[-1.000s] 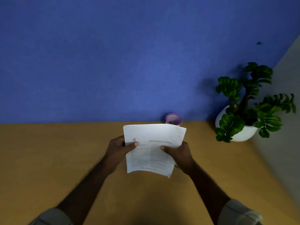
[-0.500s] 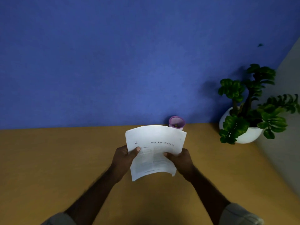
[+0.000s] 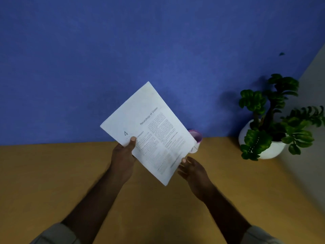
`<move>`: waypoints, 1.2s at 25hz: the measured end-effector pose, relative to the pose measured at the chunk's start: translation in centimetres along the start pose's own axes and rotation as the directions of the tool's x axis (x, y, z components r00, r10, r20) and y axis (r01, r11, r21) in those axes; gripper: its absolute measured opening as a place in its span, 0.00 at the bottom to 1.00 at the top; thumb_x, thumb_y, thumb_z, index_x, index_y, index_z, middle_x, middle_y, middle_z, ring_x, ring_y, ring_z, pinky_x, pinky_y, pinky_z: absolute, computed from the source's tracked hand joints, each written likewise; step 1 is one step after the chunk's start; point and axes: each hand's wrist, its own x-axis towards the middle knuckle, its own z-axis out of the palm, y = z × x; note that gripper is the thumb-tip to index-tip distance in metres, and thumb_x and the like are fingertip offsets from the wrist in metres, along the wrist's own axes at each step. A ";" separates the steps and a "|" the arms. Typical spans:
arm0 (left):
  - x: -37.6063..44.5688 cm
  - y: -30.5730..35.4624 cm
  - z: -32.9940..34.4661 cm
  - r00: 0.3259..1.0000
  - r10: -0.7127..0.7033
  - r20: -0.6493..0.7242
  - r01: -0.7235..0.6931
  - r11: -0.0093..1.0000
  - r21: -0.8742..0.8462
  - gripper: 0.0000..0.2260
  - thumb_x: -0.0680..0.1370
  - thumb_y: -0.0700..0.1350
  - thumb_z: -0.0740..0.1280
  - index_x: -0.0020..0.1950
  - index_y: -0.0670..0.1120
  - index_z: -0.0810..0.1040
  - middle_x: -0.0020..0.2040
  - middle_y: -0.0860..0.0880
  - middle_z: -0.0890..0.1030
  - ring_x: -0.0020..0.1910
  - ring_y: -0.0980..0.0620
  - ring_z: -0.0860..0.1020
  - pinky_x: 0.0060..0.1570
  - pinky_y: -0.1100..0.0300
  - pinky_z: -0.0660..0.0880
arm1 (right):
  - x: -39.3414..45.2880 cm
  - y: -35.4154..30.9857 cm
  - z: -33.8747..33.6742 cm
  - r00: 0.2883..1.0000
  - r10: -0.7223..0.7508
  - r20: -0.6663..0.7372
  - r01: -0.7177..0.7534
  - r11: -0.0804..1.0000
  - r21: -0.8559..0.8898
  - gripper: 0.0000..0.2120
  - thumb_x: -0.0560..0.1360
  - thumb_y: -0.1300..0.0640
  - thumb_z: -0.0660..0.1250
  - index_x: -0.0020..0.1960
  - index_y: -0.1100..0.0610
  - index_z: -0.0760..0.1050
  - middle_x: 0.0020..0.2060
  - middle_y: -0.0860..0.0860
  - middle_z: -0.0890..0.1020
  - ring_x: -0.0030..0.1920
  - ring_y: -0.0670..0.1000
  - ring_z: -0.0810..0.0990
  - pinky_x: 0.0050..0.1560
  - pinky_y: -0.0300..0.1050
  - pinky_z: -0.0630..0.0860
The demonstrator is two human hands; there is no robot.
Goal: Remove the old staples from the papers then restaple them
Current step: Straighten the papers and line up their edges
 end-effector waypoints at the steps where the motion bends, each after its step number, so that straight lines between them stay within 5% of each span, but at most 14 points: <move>1: 0.1 0.0 0.1 0.999 -0.034 0.008 0.034 0.998 -0.058 0.16 0.81 0.41 0.65 0.69 0.43 0.76 0.66 0.46 0.80 0.65 0.44 0.78 0.66 0.44 0.73 | -0.1 0.1 0.7 0.994 0.018 0.107 -0.032 0.991 0.129 0.34 0.71 0.45 0.73 0.72 0.56 0.68 0.67 0.54 0.78 0.67 0.60 0.75 0.66 0.59 0.73; 3: 0.3 -0.3 0.4 0.995 -0.098 0.032 0.101 0.982 -0.158 0.16 0.81 0.41 0.65 0.69 0.44 0.76 0.65 0.46 0.81 0.63 0.46 0.80 0.59 0.48 0.79 | -0.1 0.2 2.0 0.973 0.025 0.228 -0.099 0.942 0.322 0.23 0.79 0.52 0.66 0.73 0.52 0.69 0.68 0.56 0.76 0.69 0.60 0.74 0.67 0.62 0.72; 6: 0.2 -1.1 0.1 0.988 -0.146 0.054 0.154 0.965 -0.211 0.16 0.80 0.41 0.66 0.68 0.45 0.77 0.62 0.47 0.83 0.60 0.48 0.82 0.50 0.51 0.82 | 0.6 0.0 2.2 0.959 0.027 0.283 -0.140 0.911 0.387 0.22 0.80 0.59 0.64 0.74 0.51 0.67 0.70 0.59 0.74 0.70 0.64 0.72 0.69 0.68 0.67; 10: 0.4 -1.7 -2.0 0.986 -0.154 0.059 0.159 0.984 -0.082 0.17 0.78 0.38 0.69 0.67 0.45 0.77 0.62 0.45 0.83 0.61 0.44 0.81 0.52 0.50 0.82 | 1.4 -1.5 0.7 0.980 0.012 0.197 -0.053 0.977 0.205 0.22 0.75 0.66 0.69 0.67 0.56 0.75 0.64 0.59 0.80 0.62 0.62 0.80 0.58 0.62 0.79; 15: 2.5 0.8 -6.0 0.973 -0.230 -0.031 0.230 0.973 -0.002 0.14 0.77 0.37 0.70 0.62 0.41 0.80 0.60 0.42 0.84 0.53 0.48 0.85 0.46 0.54 0.82 | 2.1 -3.6 -2.5 0.987 0.082 0.137 -0.089 0.995 0.043 0.22 0.71 0.68 0.71 0.65 0.59 0.77 0.60 0.60 0.82 0.59 0.64 0.81 0.56 0.63 0.79; 19: 3.5 2.9 -8.5 0.900 -0.399 0.175 0.343 0.896 0.281 0.16 0.80 0.45 0.67 0.67 0.43 0.79 0.66 0.40 0.80 0.63 0.40 0.80 0.63 0.44 0.75 | 2.8 -5.4 -4.0 0.986 0.123 0.109 -0.099 0.974 -0.205 0.18 0.71 0.64 0.73 0.60 0.58 0.79 0.55 0.59 0.85 0.52 0.61 0.85 0.44 0.52 0.82; 21: 3.0 2.5 -8.1 0.846 -0.476 0.238 0.383 0.855 0.350 0.17 0.80 0.47 0.68 0.67 0.42 0.78 0.64 0.40 0.81 0.63 0.38 0.79 0.63 0.42 0.75 | 3.0 -5.8 -4.1 0.985 0.111 0.135 -0.070 0.959 -0.275 0.15 0.71 0.63 0.73 0.58 0.58 0.79 0.53 0.56 0.86 0.49 0.59 0.86 0.41 0.47 0.82; 26: 1.9 -1.1 -6.3 0.960 -0.274 0.064 0.218 0.870 0.443 0.14 0.76 0.44 0.72 0.61 0.44 0.82 0.58 0.44 0.85 0.56 0.40 0.83 0.59 0.41 0.77 | 3.2 -4.6 -2.4 0.996 -0.078 -0.041 0.036 0.790 -0.611 0.08 0.72 0.62 0.73 0.45 0.50 0.80 0.45 0.48 0.86 0.40 0.49 0.85 0.35 0.38 0.78; 30: 0.3 -4.1 -5.3 0.998 -0.064 0.007 0.055 0.898 0.437 0.11 0.75 0.47 0.73 0.57 0.52 0.82 0.54 0.51 0.86 0.51 0.48 0.85 0.47 0.51 0.82 | 2.2 -1.7 -1.2 0.955 -0.253 -0.155 0.148 0.859 -0.490 0.15 0.73 0.66 0.71 0.44 0.44 0.78 0.38 0.41 0.85 0.40 0.44 0.84 0.29 0.31 0.76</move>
